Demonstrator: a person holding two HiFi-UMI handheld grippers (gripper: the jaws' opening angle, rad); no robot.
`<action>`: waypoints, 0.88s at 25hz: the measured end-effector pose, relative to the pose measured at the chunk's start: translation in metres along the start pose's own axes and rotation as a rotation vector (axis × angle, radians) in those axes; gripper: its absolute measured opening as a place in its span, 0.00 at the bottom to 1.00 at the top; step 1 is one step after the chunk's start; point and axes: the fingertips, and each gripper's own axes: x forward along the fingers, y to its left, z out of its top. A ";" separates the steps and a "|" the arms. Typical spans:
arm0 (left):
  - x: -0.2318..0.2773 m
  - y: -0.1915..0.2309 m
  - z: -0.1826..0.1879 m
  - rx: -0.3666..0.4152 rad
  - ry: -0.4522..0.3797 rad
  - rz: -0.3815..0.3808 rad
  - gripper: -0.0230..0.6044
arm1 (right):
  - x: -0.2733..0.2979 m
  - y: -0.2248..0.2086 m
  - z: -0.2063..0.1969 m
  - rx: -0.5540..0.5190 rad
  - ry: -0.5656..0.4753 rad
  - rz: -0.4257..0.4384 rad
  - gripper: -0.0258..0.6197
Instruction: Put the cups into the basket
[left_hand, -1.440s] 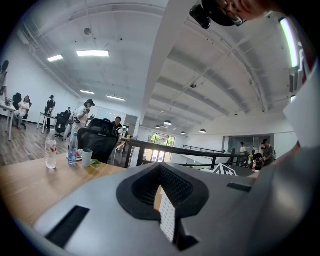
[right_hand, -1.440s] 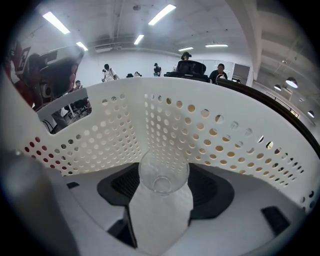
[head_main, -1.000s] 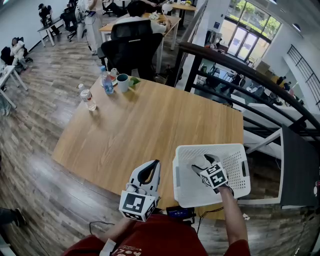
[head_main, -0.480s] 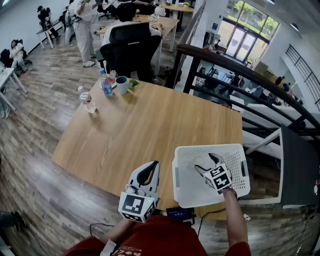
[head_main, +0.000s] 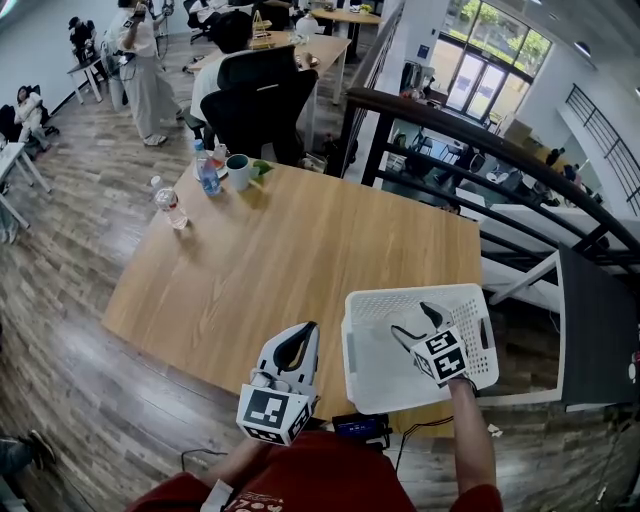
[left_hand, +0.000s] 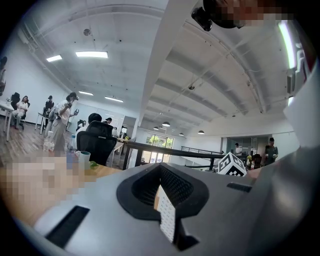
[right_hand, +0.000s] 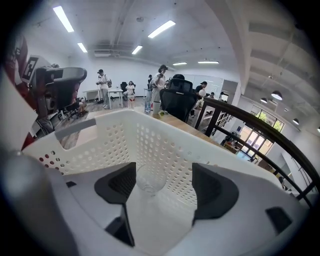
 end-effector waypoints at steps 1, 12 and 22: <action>0.000 0.000 0.001 0.001 -0.001 -0.002 0.05 | -0.002 0.000 0.002 0.001 -0.008 -0.002 0.55; 0.002 -0.008 0.002 0.011 -0.001 -0.019 0.05 | -0.033 0.010 0.033 -0.001 -0.118 -0.011 0.55; 0.005 -0.012 0.002 0.019 0.004 -0.034 0.05 | -0.085 0.024 0.073 0.036 -0.308 -0.059 0.55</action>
